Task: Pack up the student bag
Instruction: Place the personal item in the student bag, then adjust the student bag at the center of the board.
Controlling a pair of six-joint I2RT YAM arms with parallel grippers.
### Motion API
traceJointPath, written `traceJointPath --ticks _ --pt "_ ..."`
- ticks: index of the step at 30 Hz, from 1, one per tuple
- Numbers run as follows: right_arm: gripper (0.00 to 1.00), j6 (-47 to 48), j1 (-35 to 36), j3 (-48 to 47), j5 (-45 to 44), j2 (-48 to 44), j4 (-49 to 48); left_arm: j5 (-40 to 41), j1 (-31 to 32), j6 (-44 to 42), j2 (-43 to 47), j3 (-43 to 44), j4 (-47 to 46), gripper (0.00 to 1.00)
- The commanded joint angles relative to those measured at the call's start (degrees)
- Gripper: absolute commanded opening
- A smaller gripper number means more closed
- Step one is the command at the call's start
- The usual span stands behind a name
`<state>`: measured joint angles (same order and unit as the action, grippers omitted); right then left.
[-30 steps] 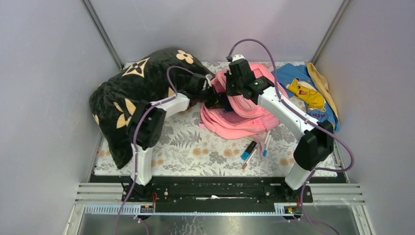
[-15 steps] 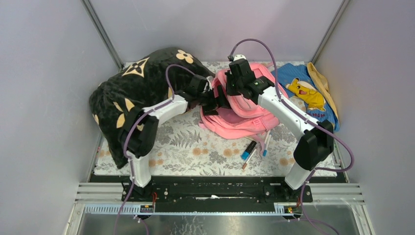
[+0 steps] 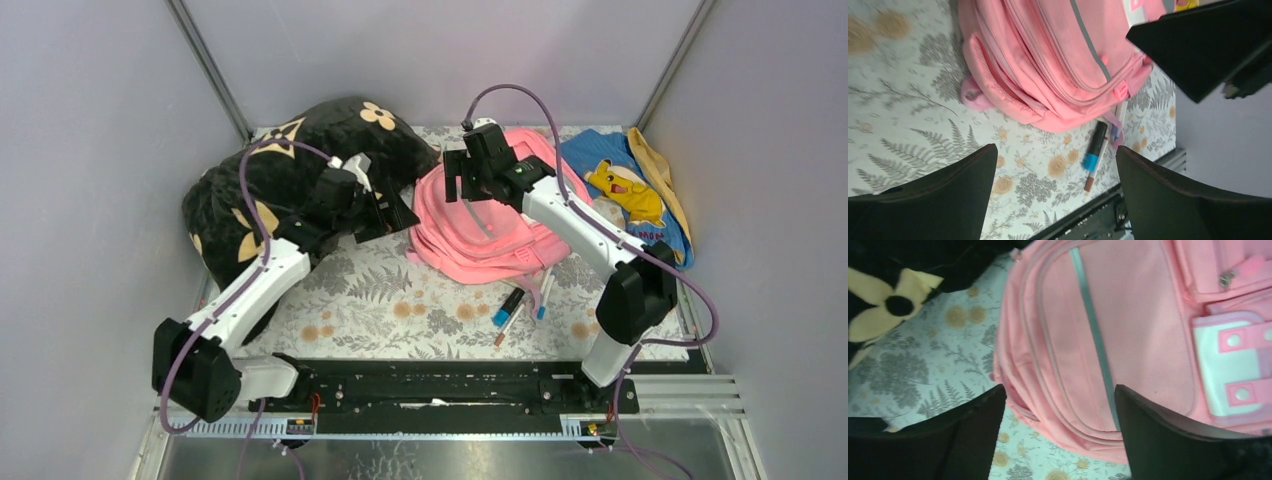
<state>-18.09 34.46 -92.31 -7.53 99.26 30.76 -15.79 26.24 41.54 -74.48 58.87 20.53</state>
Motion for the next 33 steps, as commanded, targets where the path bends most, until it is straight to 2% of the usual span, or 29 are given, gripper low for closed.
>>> traceJointPath --ticks 1,4,9,13,16,18,20,23,24,26,28,33 --pt "0.90 0.2 -0.6 6.9 -11.1 -10.8 -2.1 5.6 0.4 -6.7 3.3 0.7 1.7 0.94" --pt "0.90 -2.8 -7.3 18.6 -12.1 -21.1 -5.7 7.0 4.5 -9.2 3.1 0.5 0.6 0.91" --pt "0.89 -6.9 -17.9 35.4 -9.0 -32.1 -4.3 10.8 17.7 -14.2 -3.0 2.0 -1.9 0.82" --pt "0.88 -8.6 -27.7 41.6 -0.5 -36.1 -4.7 15.5 27.4 -15.0 -10.7 6.3 -4.1 0.66" --pt "0.80 -6.6 -29.2 41.2 5.5 -35.1 -7.0 19.3 30.7 -11.7 -15.9 7.5 -6.9 0.61" --pt "0.74 -5.2 -27.5 38.1 8.3 -31.4 -7.4 20.8 30.7 -8.9 -17.4 7.7 -7.0 0.61" --pt "0.74 -2.5 -20.4 32.5 2.2 -25.6 -6.0 23.2 29.6 -7.0 -16.1 6.6 -5.9 0.64" --pt "0.77 2.2 -8.9 22.4 -4.9 -15.1 -3.9 19.4 22.3 -3.0 -10.1 2.2 -4.8 0.68" --pt "0.78 2.8 -7.0 19.4 -5.9 -11.7 -3.7 17.2 19.0 -1.7 -7.4 0.4 -4.6 0.68" --pt "0.78 5.7 -3.7 13.6 -7.1 -5.7 -4.2 13.7 12.7 -0.8 -1.9 -2.7 -3.0 0.69" --pt "0.79 8.4 -1.1 7.7 -7.9 0.5 -3.3 13.6 8.9 -1.0 1.7 -3.9 -0.2 0.69" --pt "0.80 13.1 1.9 -3.2 -11.4 13.3 -2.1 12.7 4.4 -1.4 5.7 -4.6 3.4 0.71"
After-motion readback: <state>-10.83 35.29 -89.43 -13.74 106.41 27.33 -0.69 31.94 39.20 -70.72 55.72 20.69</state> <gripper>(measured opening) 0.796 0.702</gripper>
